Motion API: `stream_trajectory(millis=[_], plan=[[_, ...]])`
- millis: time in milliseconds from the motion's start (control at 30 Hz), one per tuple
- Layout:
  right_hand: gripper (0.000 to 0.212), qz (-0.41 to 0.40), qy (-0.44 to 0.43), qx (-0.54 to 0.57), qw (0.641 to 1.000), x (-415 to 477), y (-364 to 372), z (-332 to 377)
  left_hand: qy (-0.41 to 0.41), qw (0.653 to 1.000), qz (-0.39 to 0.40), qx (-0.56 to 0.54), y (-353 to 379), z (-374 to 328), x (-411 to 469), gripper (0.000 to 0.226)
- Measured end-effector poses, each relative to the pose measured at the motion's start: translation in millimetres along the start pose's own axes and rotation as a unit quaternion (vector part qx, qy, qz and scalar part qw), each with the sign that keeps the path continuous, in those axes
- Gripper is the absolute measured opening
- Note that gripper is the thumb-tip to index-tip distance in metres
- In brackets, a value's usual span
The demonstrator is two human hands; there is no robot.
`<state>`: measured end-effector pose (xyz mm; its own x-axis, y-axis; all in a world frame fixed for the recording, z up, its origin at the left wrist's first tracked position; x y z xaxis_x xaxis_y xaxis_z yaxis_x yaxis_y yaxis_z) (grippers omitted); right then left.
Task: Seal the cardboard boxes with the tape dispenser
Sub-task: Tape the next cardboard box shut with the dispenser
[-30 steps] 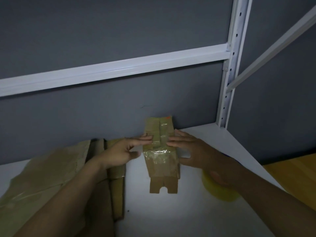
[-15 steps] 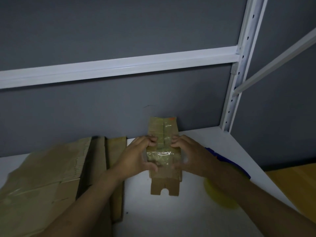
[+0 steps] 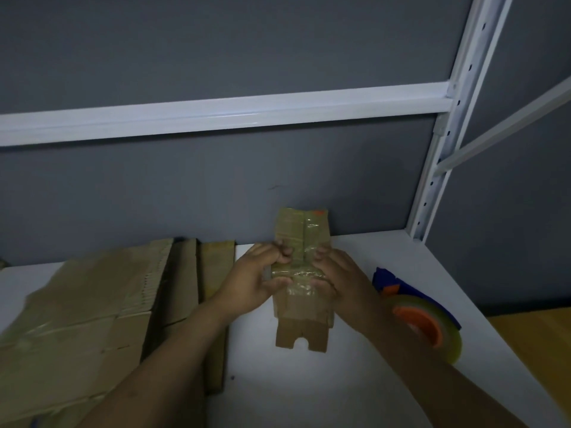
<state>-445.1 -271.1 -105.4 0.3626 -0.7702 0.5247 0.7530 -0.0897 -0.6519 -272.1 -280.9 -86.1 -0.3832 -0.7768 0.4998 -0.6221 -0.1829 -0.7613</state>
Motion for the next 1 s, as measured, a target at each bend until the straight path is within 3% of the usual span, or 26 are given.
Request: stream_trajectory(millis=[133,333,433,500,567,667,800,900,1000], plan=[[0.045,0.060,-0.028,0.033,0.997,-2.6,-10.7,-4.2,-0.004,0.999,0.032,-0.021,-2.8,9.6,-6.6,0.058],[0.039,0.034,-0.013,0.062,0.997,6.9,-19.3,-0.4,-0.004,0.997,0.081,0.012,-9.9,6.0,-1.8,0.056],[0.036,0.046,0.001,0.095,0.994,-1.1,-21.4,-0.6,-0.071,0.993,0.076,-0.049,-22.0,4.5,12.7,0.031],[0.031,0.070,0.008,0.120,0.990,-5.9,-24.6,-1.9,-0.097,0.995,0.027,0.020,-27.2,11.1,32.2,0.046],[0.032,0.091,0.011,0.128,0.988,-6.9,-29.0,-1.7,-0.172,0.978,0.071,0.098,-21.5,24.2,46.9,0.058],[0.035,0.112,0.025,0.081,0.990,-7.6,-37.3,0.4,-0.245,0.965,0.092,-0.023,-9.0,35.7,54.3,0.055],[0.036,0.084,0.006,0.002,0.996,-4.9,-38.6,8.8,-0.277,0.958,0.041,-0.064,-7.5,36.7,38.0,0.058],[0.037,-0.011,-0.063,-0.083,0.995,4.4,-44.1,4.2,-0.332,0.939,-0.063,-0.056,-27.2,44.4,18.8,0.058],[0.029,-0.104,0.023,-0.072,0.992,16.3,-59.2,-4.8,-0.340,0.926,-0.148,-0.076,-47.0,34.6,-0.9,0.049]])
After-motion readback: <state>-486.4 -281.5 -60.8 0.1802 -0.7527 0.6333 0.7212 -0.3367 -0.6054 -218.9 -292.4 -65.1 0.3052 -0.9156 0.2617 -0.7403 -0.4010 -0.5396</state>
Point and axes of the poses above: each hand's wrist, its own x-axis towards the middle knuckle, its own y-axis out of the palm, z = x × y, the point moved 6 cm from there along x, towards the middle knuckle, and after that the axes turned 8 degrees about x, right-handed, at the moved point
